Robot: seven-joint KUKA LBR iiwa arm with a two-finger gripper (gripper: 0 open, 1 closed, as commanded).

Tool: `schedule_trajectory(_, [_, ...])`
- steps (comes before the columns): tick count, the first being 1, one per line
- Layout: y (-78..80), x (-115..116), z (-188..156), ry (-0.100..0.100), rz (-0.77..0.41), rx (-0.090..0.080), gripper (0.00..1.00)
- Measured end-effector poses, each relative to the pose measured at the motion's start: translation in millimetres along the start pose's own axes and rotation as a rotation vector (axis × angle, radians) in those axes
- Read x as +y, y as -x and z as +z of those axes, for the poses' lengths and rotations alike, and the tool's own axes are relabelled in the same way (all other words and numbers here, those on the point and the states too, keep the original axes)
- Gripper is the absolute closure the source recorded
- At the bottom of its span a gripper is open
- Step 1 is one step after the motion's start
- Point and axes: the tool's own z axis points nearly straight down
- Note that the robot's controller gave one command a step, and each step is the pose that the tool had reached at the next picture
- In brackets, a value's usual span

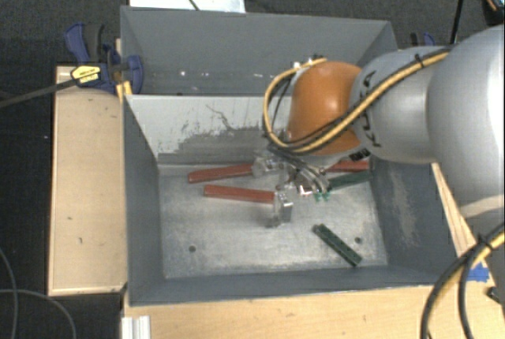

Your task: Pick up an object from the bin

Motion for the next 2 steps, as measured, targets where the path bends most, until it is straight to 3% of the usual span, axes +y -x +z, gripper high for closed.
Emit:
schedule_trajectory(1, [0.6, -1, -1, -0.001, 0.001, -0.002, 1.00])
schedule_trajectory(2, [0.9, 6, -144, -0.003, -0.132, -0.010, 1.00])
